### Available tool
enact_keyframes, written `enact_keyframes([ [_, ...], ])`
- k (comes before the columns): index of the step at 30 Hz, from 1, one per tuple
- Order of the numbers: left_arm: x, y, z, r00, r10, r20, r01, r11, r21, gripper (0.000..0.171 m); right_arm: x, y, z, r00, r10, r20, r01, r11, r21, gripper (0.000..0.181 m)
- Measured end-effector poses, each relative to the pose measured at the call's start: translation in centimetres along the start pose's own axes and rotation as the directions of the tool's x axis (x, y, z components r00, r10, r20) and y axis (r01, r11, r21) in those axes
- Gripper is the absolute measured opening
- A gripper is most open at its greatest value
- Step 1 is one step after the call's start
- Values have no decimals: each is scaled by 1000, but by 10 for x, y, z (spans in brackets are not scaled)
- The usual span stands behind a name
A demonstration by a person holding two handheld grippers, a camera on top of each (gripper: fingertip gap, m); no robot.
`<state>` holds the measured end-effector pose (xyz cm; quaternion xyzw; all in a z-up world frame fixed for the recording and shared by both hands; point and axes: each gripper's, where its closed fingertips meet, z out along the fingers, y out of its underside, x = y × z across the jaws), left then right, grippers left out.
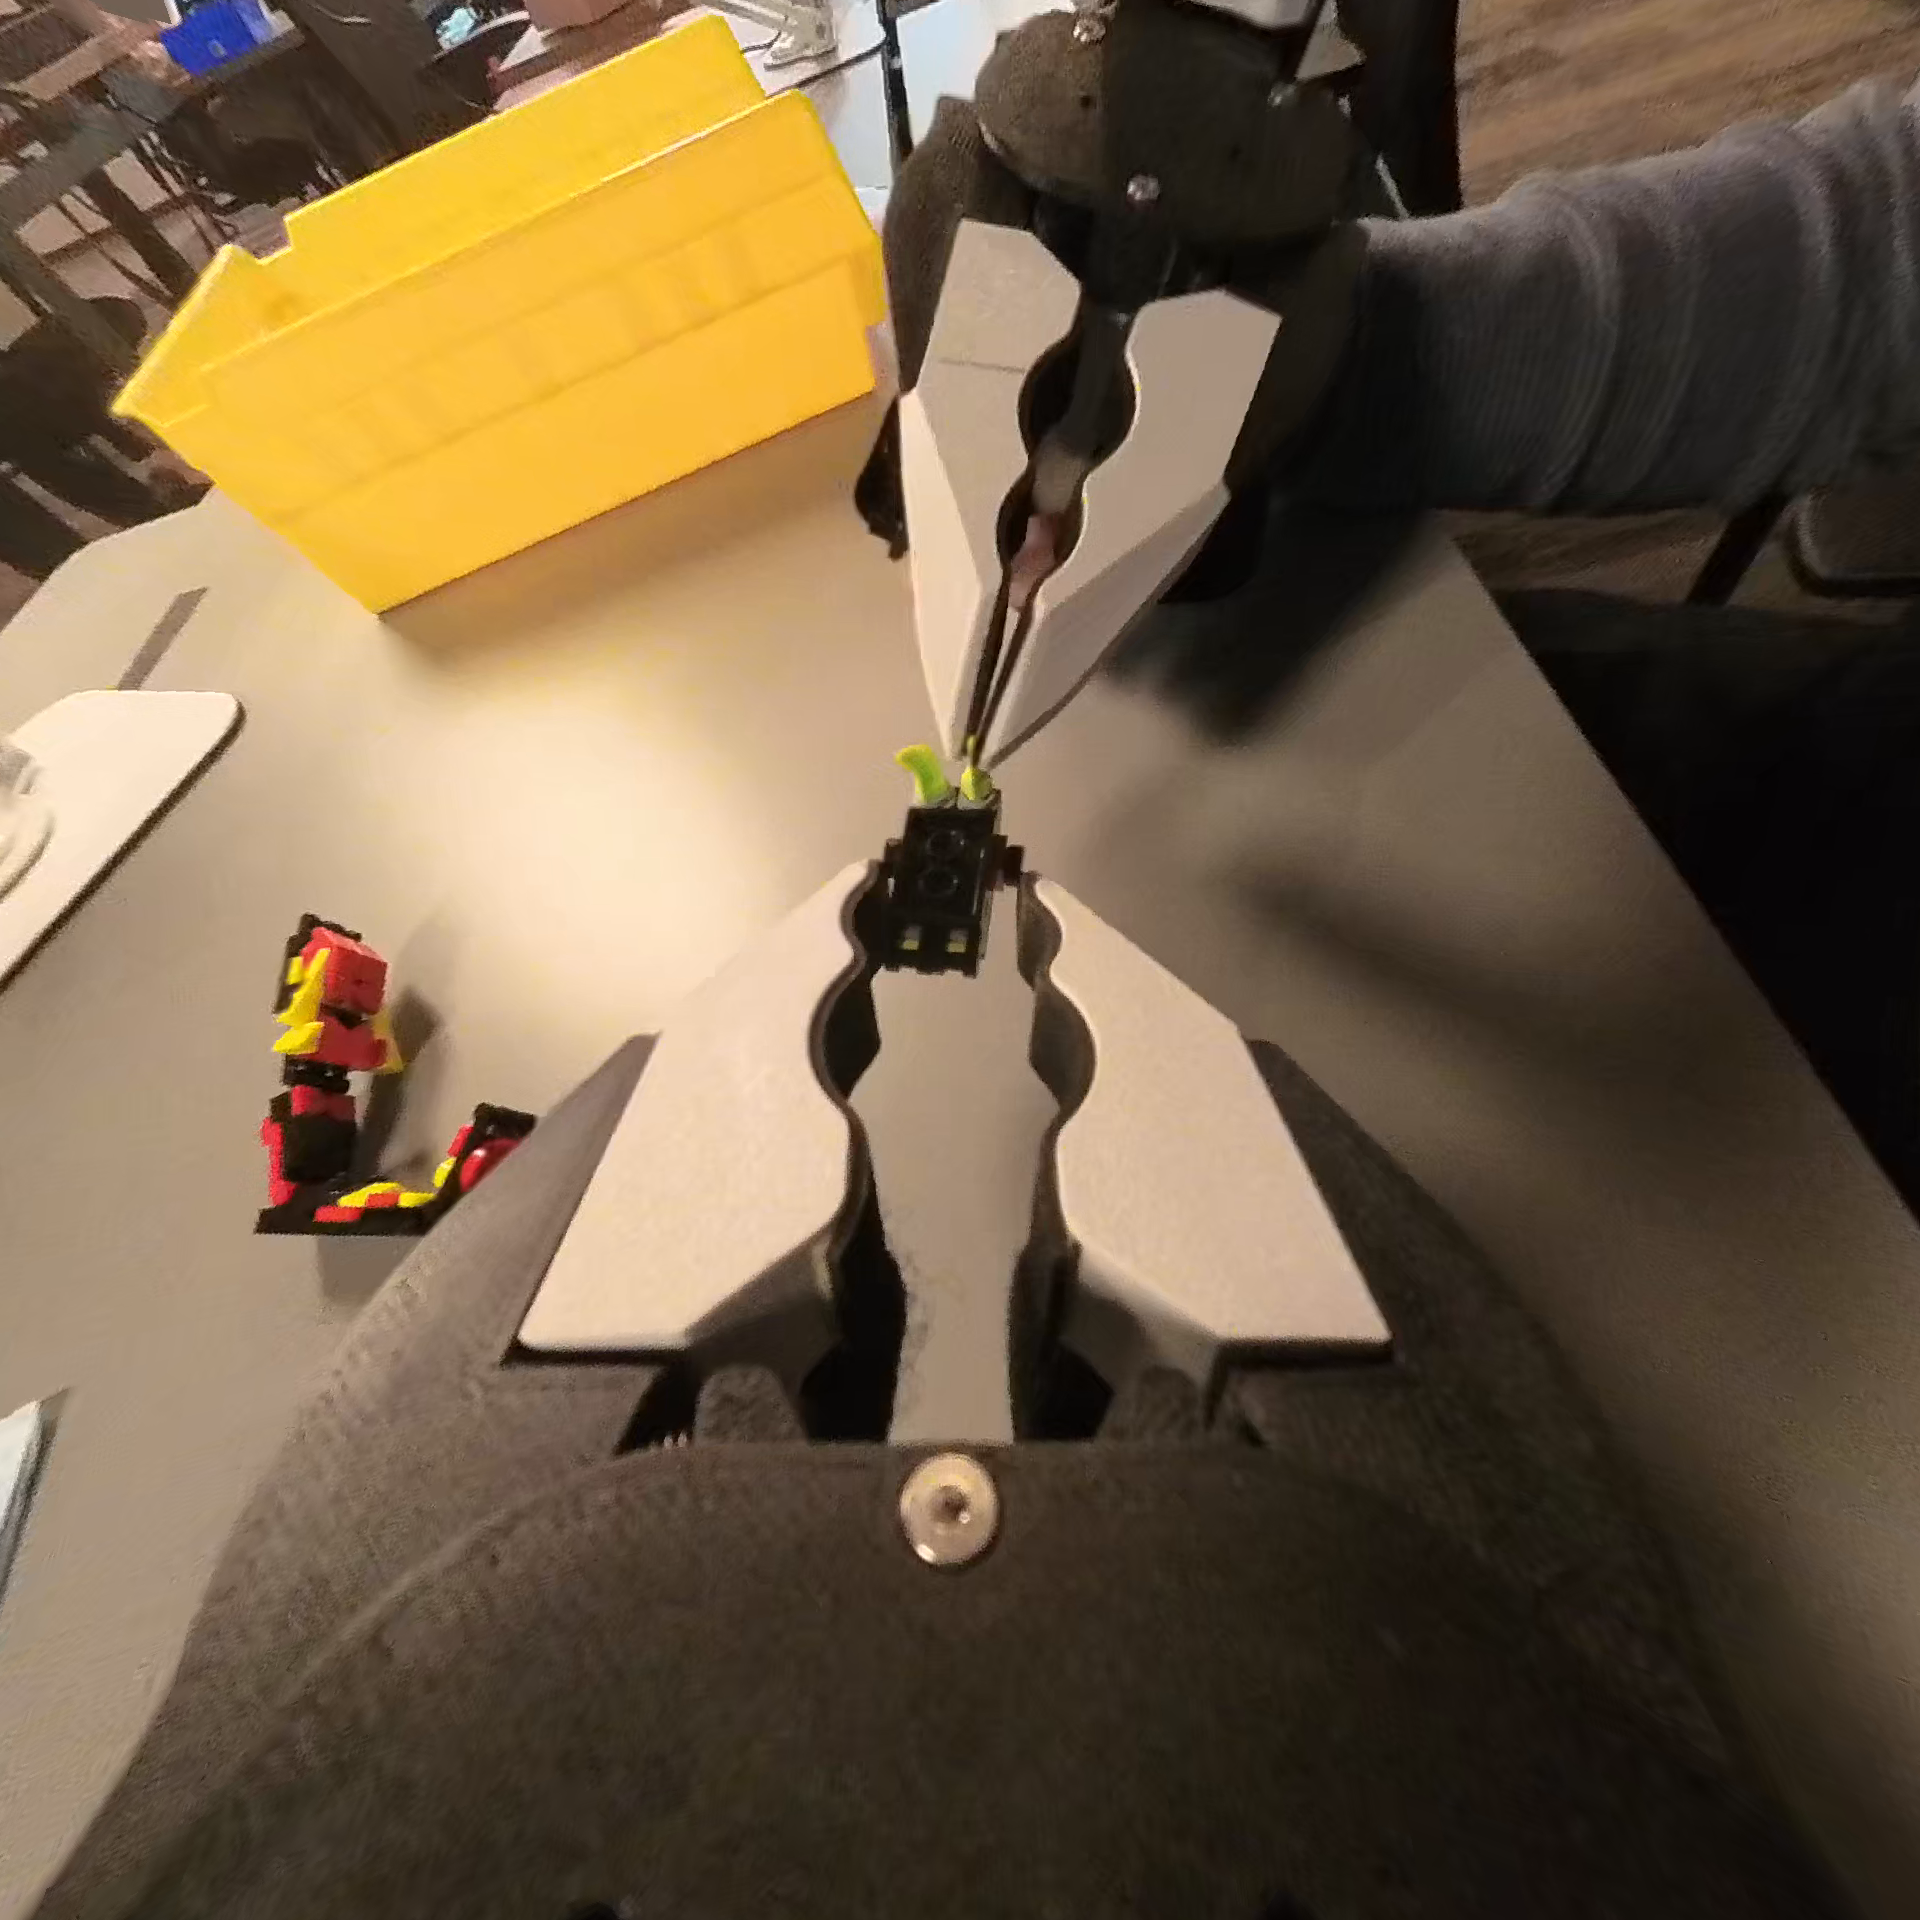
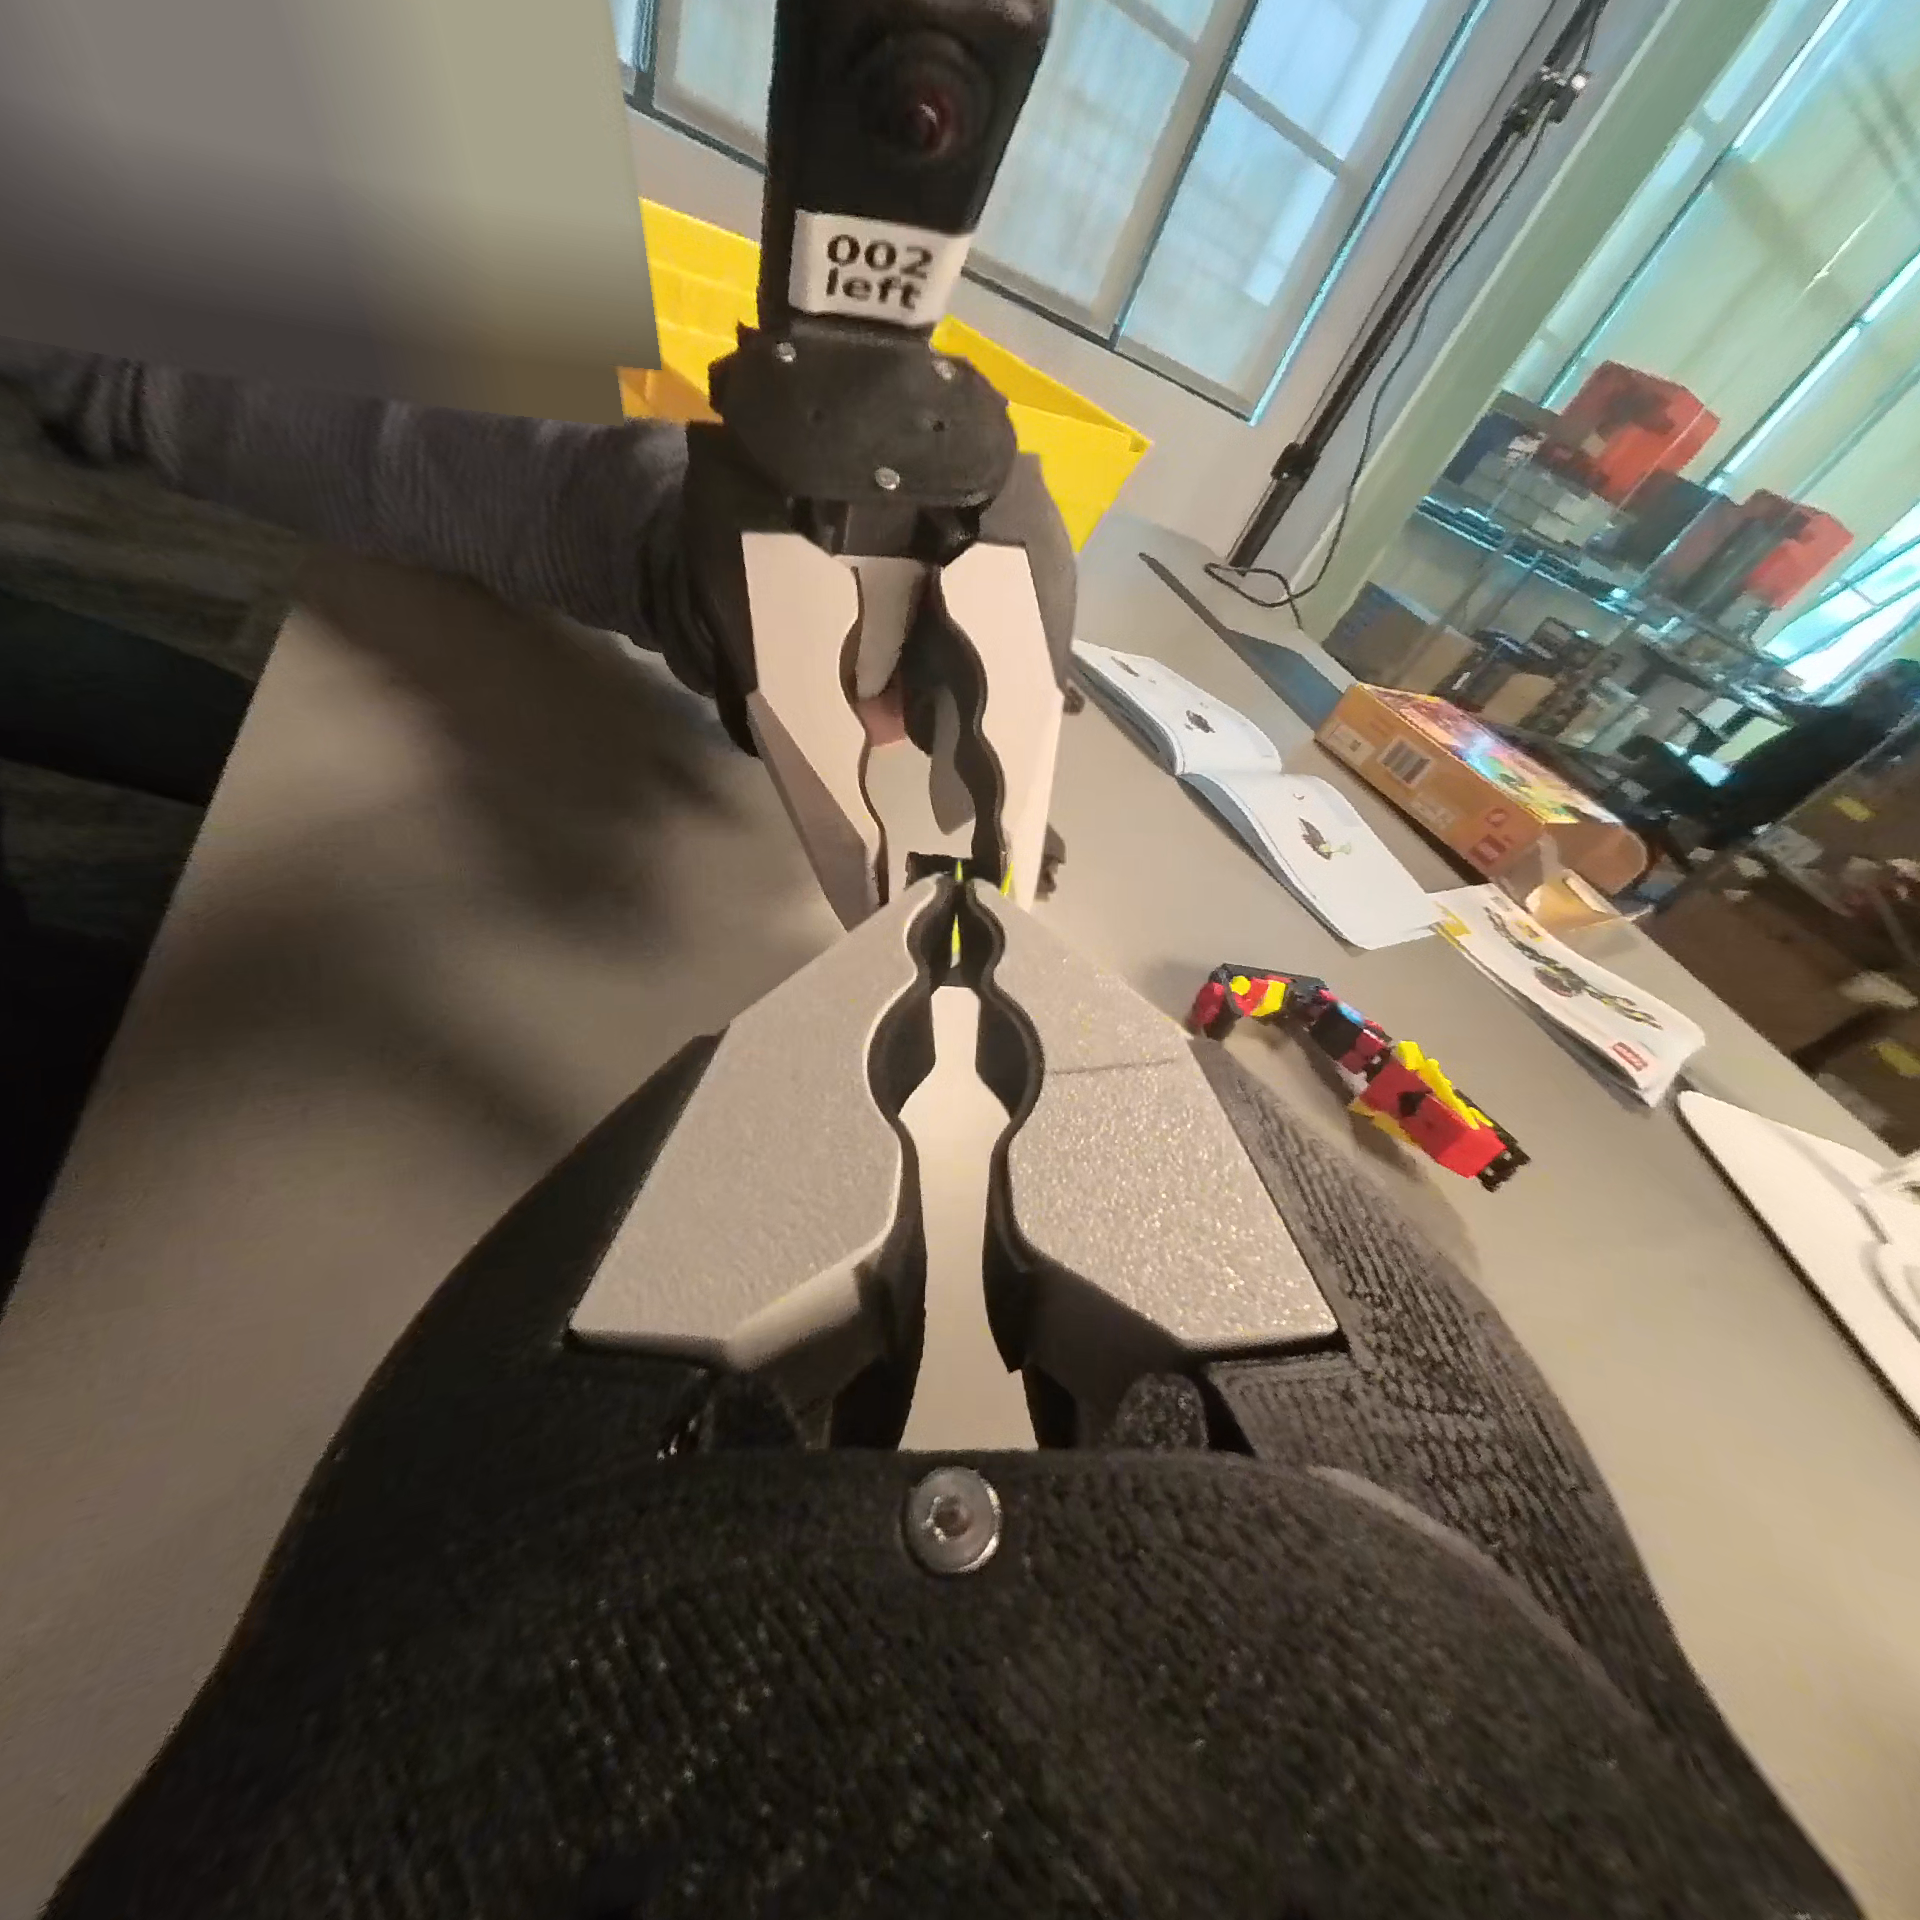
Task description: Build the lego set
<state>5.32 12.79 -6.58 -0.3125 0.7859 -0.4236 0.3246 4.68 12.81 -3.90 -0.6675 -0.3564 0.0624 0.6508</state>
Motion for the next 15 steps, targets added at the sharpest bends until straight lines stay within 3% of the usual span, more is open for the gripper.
enact_keyframes([
  [15, 0, 0, 2, 991, -125, -43, 125, 992, -10, 22, 3, 3, 2, 989, 142, 29, -142, 990, -7, 0],
])
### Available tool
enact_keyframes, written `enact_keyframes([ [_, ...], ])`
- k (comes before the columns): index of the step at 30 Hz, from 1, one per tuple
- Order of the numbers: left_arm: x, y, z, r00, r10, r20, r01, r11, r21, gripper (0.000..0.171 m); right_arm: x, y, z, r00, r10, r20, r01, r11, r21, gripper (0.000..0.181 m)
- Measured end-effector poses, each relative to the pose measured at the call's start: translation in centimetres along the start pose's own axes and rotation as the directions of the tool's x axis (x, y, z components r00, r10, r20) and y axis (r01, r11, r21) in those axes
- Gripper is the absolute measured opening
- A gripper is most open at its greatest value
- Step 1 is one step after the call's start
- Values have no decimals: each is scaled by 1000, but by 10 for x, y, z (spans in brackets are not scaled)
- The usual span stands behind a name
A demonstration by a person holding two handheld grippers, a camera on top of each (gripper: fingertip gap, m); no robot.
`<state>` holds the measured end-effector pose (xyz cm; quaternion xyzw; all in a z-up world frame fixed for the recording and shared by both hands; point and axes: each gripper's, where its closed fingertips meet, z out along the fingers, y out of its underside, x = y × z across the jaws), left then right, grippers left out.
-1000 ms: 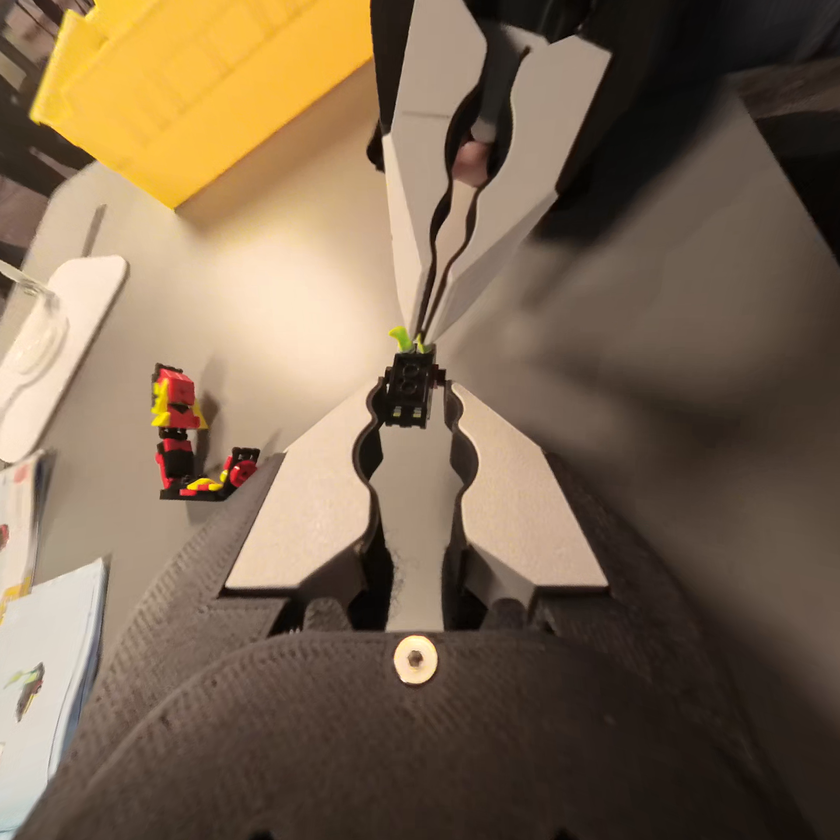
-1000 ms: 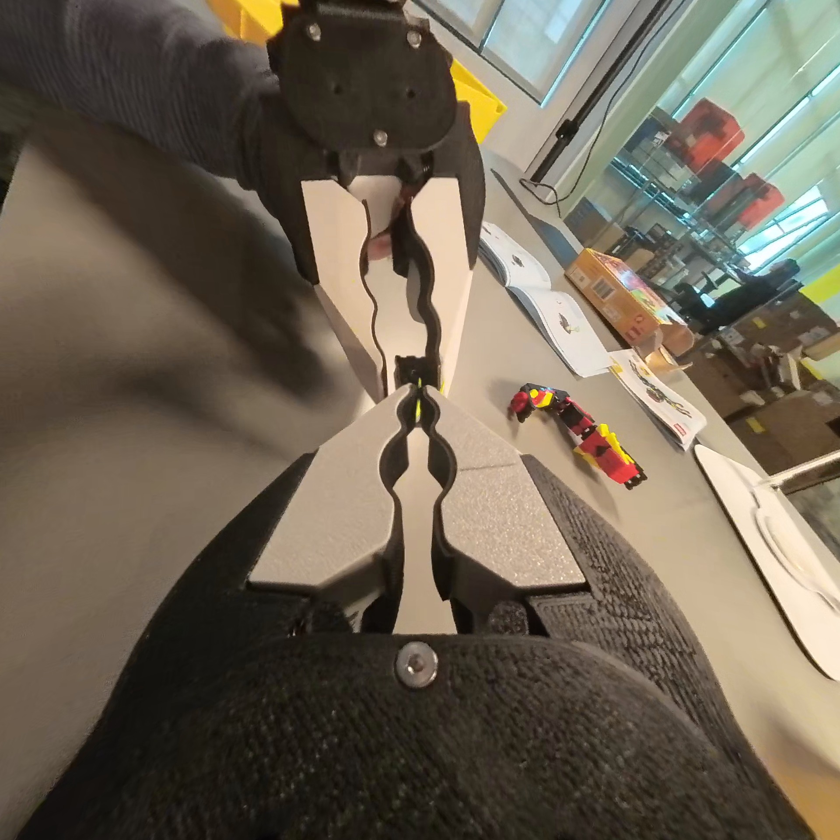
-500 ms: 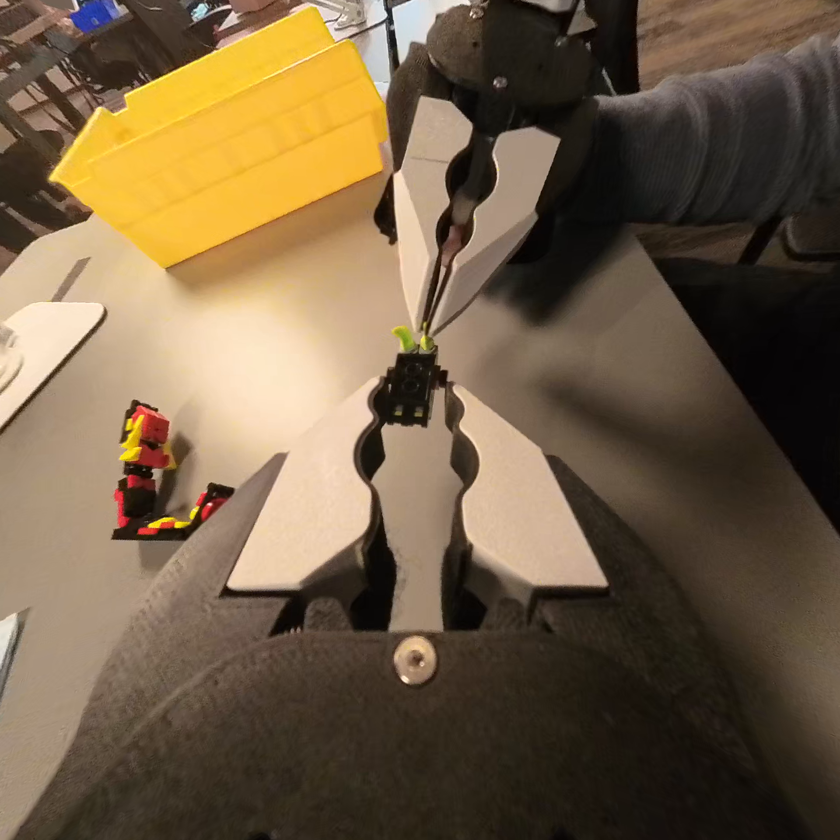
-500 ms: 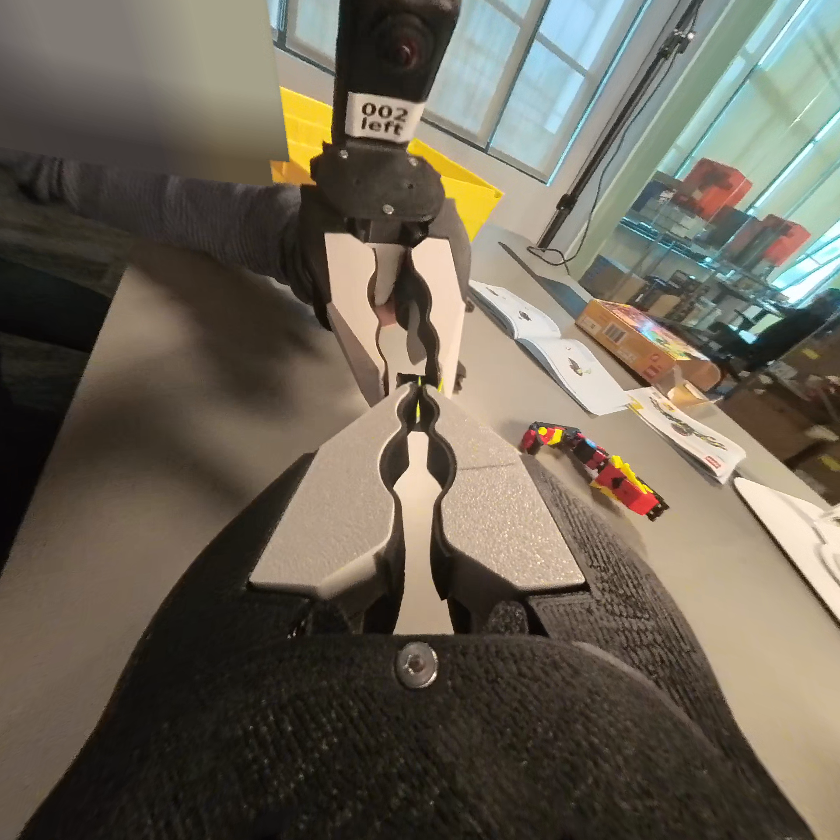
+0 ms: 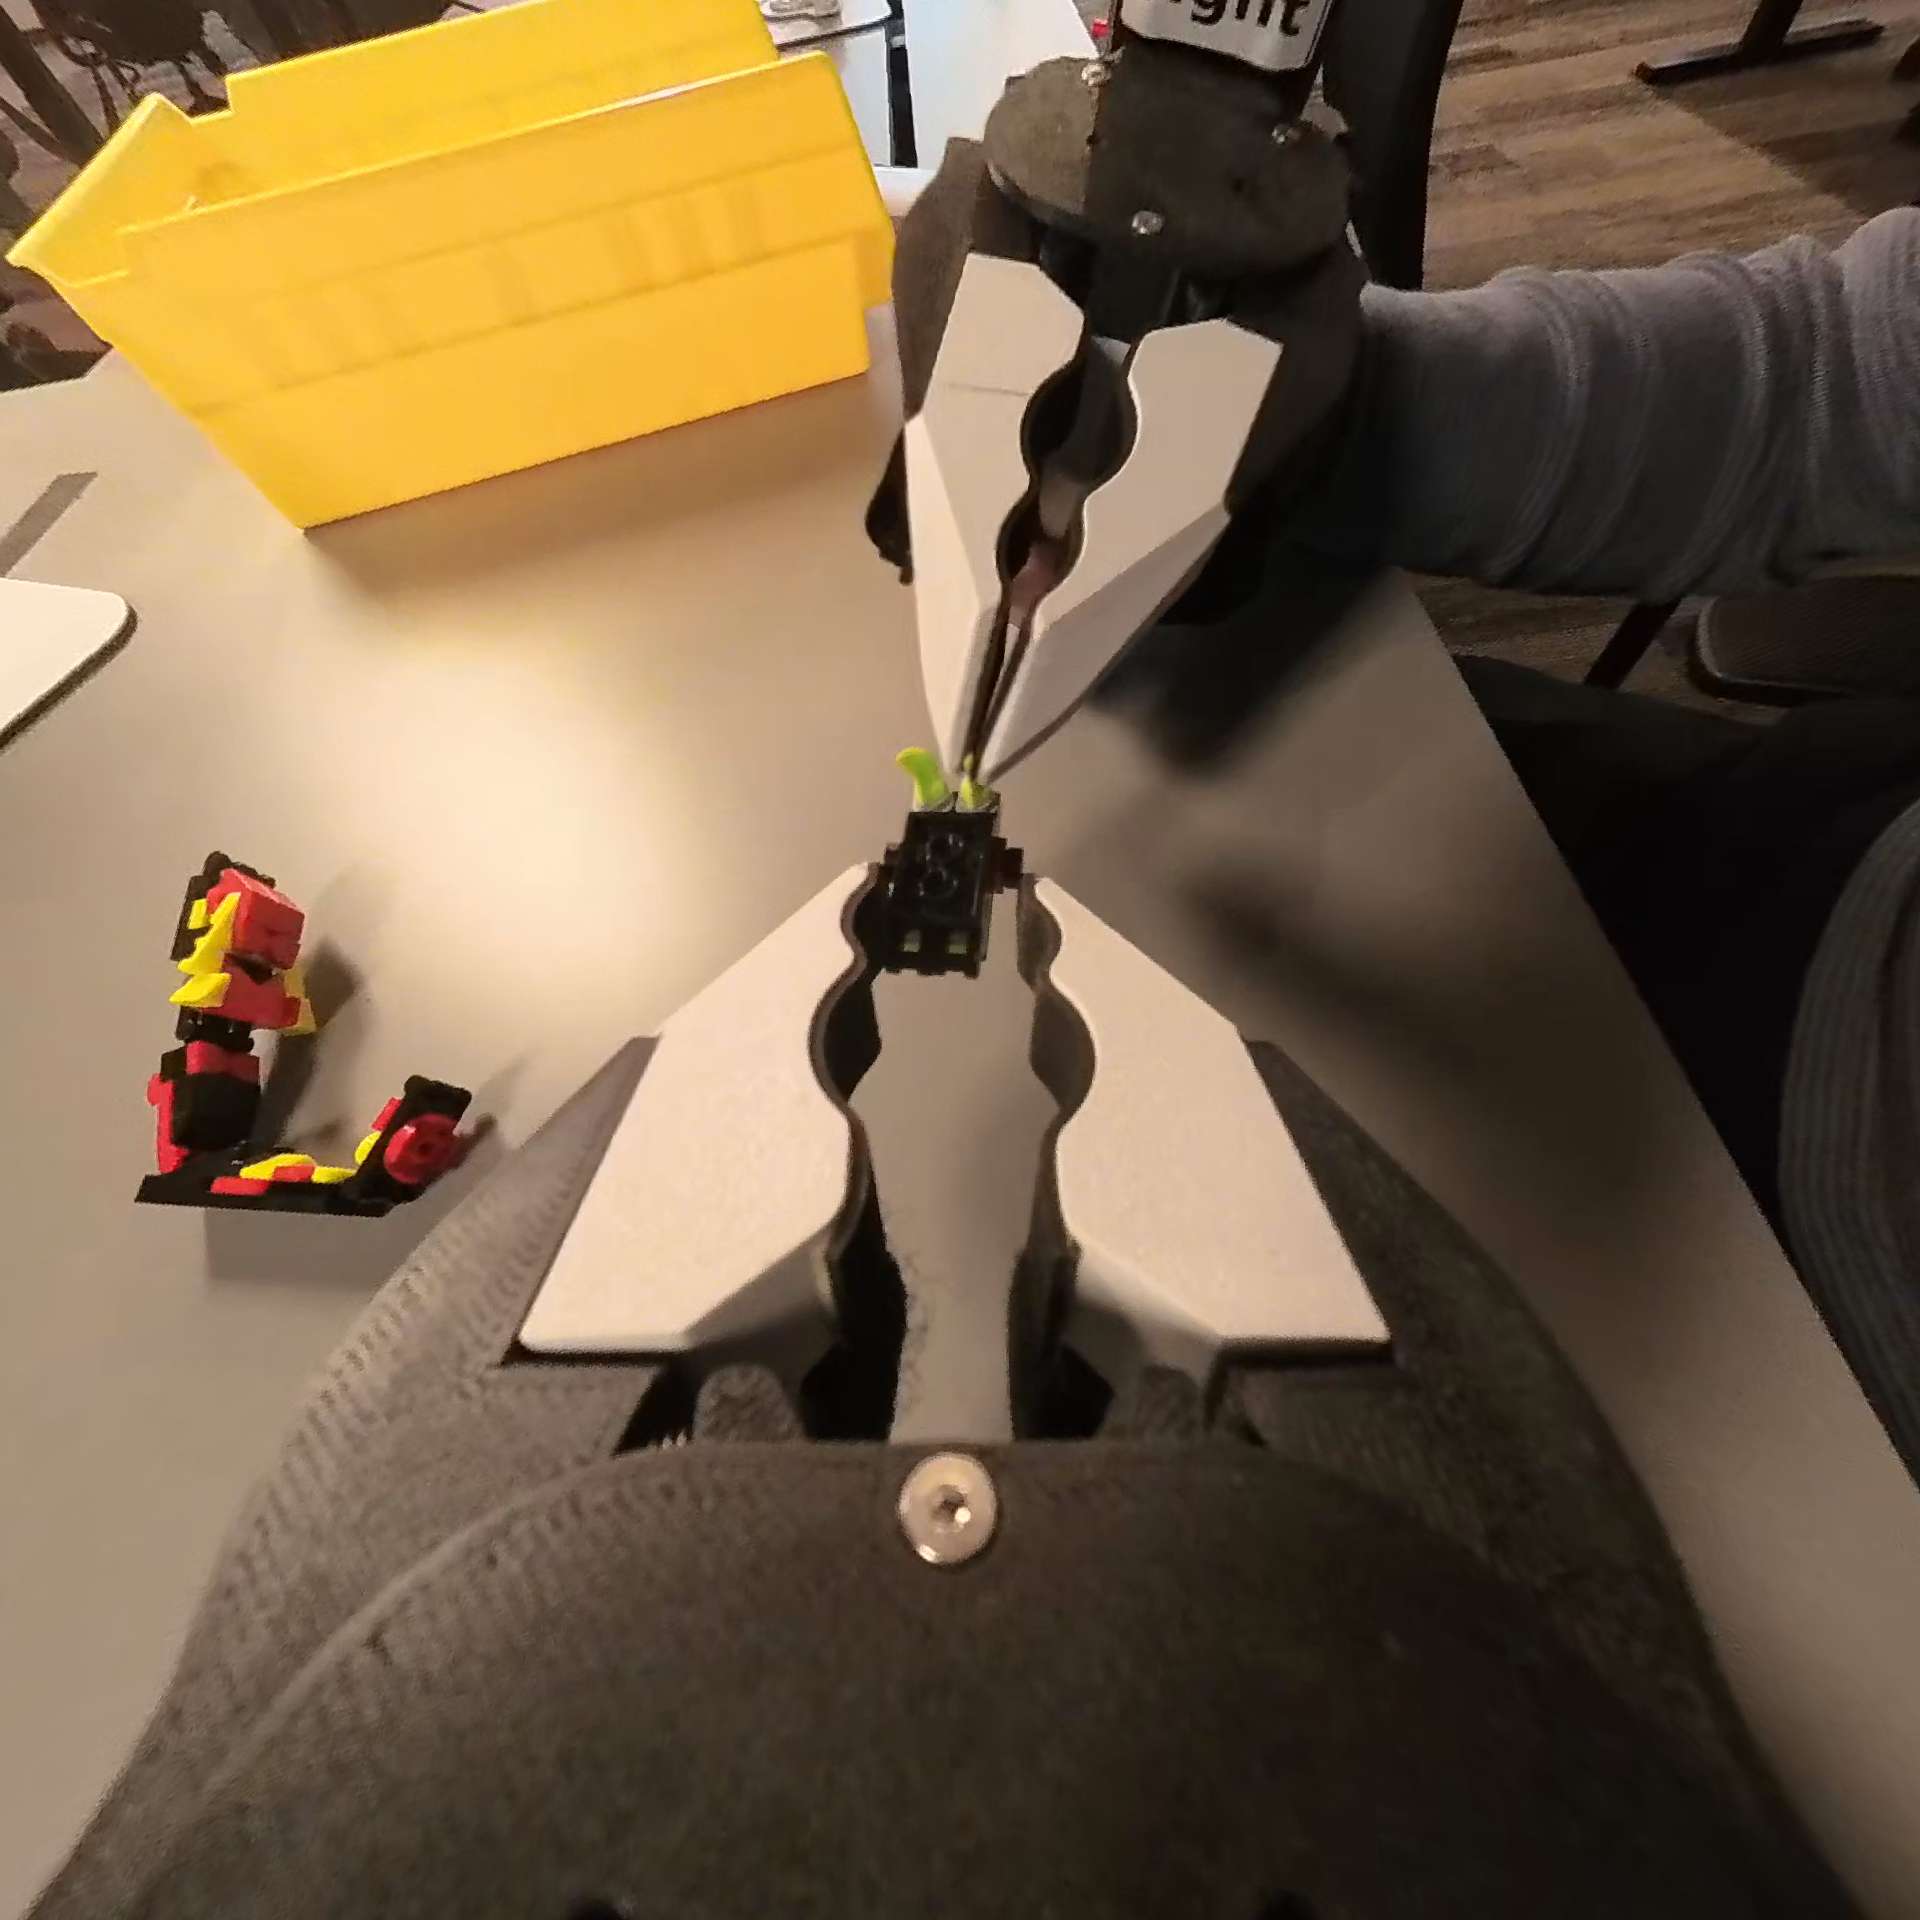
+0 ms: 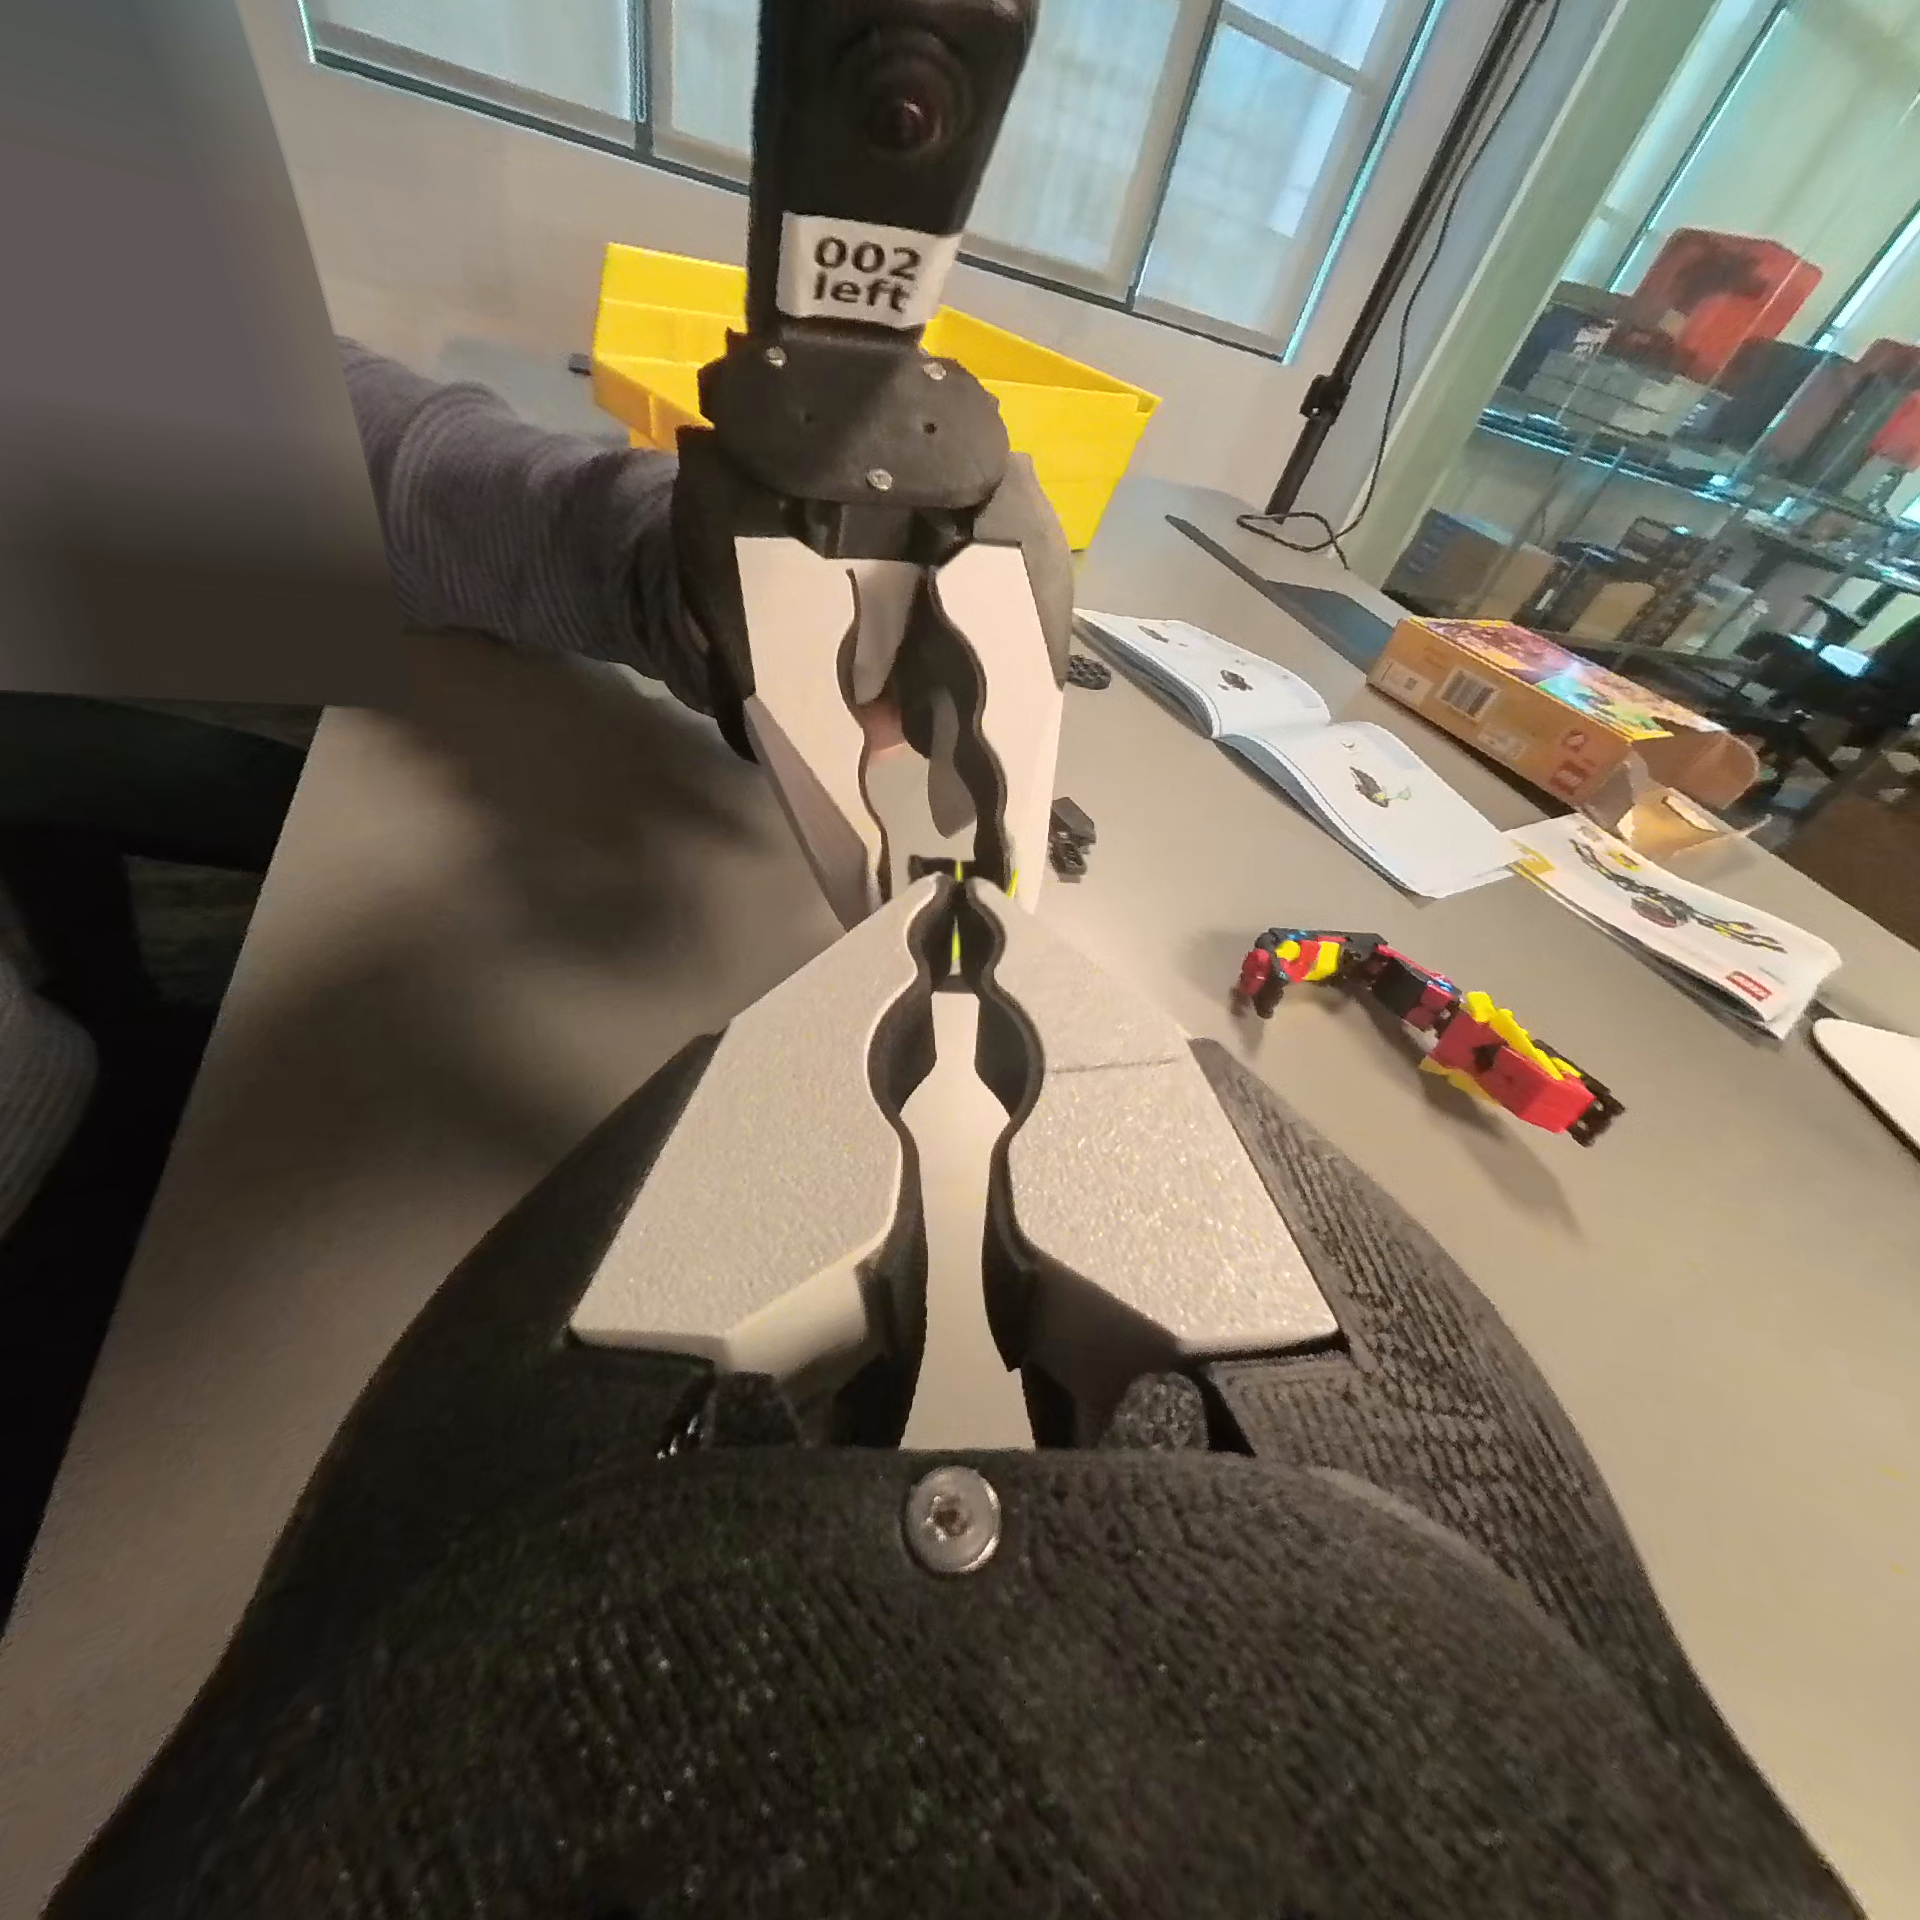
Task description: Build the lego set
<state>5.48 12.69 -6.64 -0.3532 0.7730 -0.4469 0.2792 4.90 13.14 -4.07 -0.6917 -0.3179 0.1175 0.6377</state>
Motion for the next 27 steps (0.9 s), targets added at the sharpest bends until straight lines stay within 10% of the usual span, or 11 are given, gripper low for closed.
enact_keyframes([
  [16, 3, -5, -5, 978, -178, -106, 183, 982, 48, 23, 16, -21, -17, 962, 266, 60, -273, 944, 185, 3],
  [27, 24, -37, -32, 886, -227, -404, 338, 913, 227, 24, 14, -28, -19, 925, 349, 146, -375, 898, 230, 5],
])
